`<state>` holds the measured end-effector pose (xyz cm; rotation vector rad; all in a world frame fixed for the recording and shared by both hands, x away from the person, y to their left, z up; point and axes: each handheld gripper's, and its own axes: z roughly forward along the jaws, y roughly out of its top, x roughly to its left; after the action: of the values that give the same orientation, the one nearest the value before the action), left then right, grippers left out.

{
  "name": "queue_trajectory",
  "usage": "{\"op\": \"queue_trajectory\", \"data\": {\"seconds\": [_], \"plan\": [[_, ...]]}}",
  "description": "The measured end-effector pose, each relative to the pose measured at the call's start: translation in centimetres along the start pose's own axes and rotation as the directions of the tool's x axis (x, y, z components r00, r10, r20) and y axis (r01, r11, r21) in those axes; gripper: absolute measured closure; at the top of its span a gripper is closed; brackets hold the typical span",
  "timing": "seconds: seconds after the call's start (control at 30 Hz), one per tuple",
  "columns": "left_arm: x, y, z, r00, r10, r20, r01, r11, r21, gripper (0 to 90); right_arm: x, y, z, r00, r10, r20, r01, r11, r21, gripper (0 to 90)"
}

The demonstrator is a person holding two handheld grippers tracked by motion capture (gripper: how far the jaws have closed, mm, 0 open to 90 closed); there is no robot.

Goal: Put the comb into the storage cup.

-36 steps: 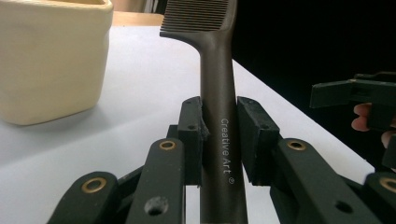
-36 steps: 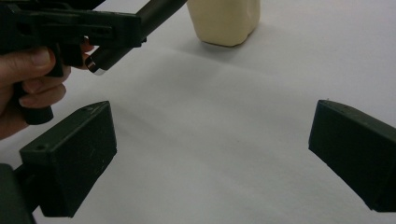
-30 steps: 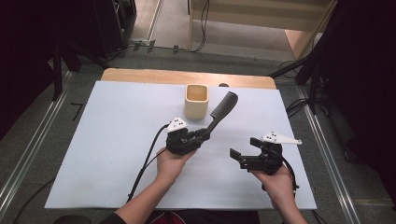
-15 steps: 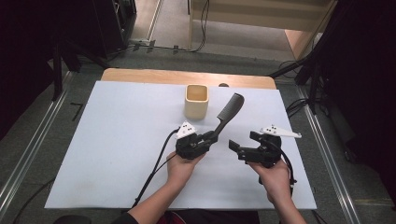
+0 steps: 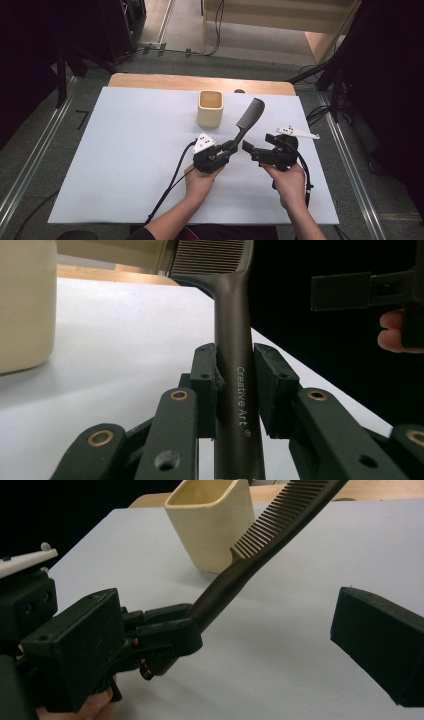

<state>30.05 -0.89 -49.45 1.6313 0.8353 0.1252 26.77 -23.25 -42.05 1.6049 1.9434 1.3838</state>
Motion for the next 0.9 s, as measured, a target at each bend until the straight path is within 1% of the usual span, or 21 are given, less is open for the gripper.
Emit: {"op": "queue_trajectory", "data": {"seconds": [0.1, 0.13, 0.17, 0.2, 0.27, 0.3, 0.37, 0.47, 0.67, 0.77, 0.8, 0.83, 0.87, 0.9], "plan": [[-0.1, -0.2, 0.2, 1.0, 0.002, -0.002, -0.002, 0.9999, -0.01, 73.6, 0.0, 0.3, 0.3, 1.0, 0.009, 0.002, -0.009, 1.0, 0.0, 0.0], [-0.2, -0.2, 0.3, 0.9999, 0.01, -0.003, -0.01, 0.9998, -0.017, 73.5, 0.0, 0.4, 0.5, 1.0, 0.009, 0.002, -0.009, 1.0, -0.002, 0.0], [-0.2, -0.3, 0.3, 0.9999, 0.016, 0.006, -0.016, 0.9996, -0.025, 73.5, -0.1, 0.4, 0.6, 0.9999, 0.012, 0.005, -0.012, 1.0, -0.004, 0.0], [-0.3, -0.3, 0.4, 0.9997, 0.025, 0.002, -0.025, 0.9991, -0.033, 73.5, -0.1, 0.5, 0.7, 0.9998, 0.02, 0.004, -0.02, 1.0, -0.001, 0.0], [-0.4, -0.5, 0.6, 0.9997, 0.02, 0.01, -0.02, 0.9987, -0.048, 73.6, -0.2, 0.6, 1.0, 0.9997, 0.023, 0.01, -0.023, 1.0, 0.0, 0.0], [-0.5, -0.5, 0.7, 0.9998, 0.012, 0.015, -0.012, 0.9986, -0.052, 73.6, -0.2, 0.6, 1.1, 0.9996, 0.02, 0.02, -0.02, 1.0, -0.001, 0.0], [-0.6, -0.7, 0.9, 0.9997, 0.013, 0.019, -0.012, 0.9983, -0.057, 73.6, -0.4, 0.7, 1.4, 0.9991, 0.02, 0.036, -0.019, 1.0, -0.009, 0.0], [-0.6, -0.8, 1.0, 0.9997, 0.008, 0.021, -0.007, 0.998, -0.062, 73.6, -0.7, 0.8, 1.6, 0.9984, 0.034, 0.046, -0.033, 0.999, -0.011, 0.0], [-0.7, -0.8, 1.2, 0.9995, -0.014, 0.027, 0.016, 0.9971, -0.075, 73.5, -0.9, 1.1, 2.0, 0.9959, 0.078, 0.047, -0.076, 0.997, -0.026, 0.0], [-0.7, -0.8, 1.2, 0.9993, -0.024, 0.027, 0.026, 0.9965, -0.079, 73.5, -0.9, 1.1, 2.4, 0.9955, 0.079, 0.054, -0.077, 0.996, -0.036, 0.0], [-0.7, -0.8, 1.2, 0.9994, -0.02, 0.027, 0.023, 0.9965, -0.081, 73.5, -0.9, 1.1, 2.5, 0.9954, 0.078, 0.055, -0.076, 0.996, -0.04, 1.6], [-0.7, -0.8, 1.2, 0.9995, -0.017, 0.027, 0.019, 0.9964, -0.083, 73.5, -0.9, 1.1, 2.6, 0.9945, 0.093, 0.05, -0.091, 0.995, -0.037, 8.0], [-0.8, -0.8, 1.2, 0.9994, -0.017, 0.029, 0.019, 0.9963, -0.084, 73.5, -0.9, 1.0, 2.6, 0.9941, 0.101, 0.039, -0.099, 0.994, -0.046, 11.3], [-0.8, -0.8, 1.2, 0.9995, -0.017, 0.027, 0.02, 0.9962, -0.085, 73.5, -0.9, 1.0, 2.7, 0.9933, 0.112, 0.03, -0.11, 0.993, -0.049, 11.2]]}}
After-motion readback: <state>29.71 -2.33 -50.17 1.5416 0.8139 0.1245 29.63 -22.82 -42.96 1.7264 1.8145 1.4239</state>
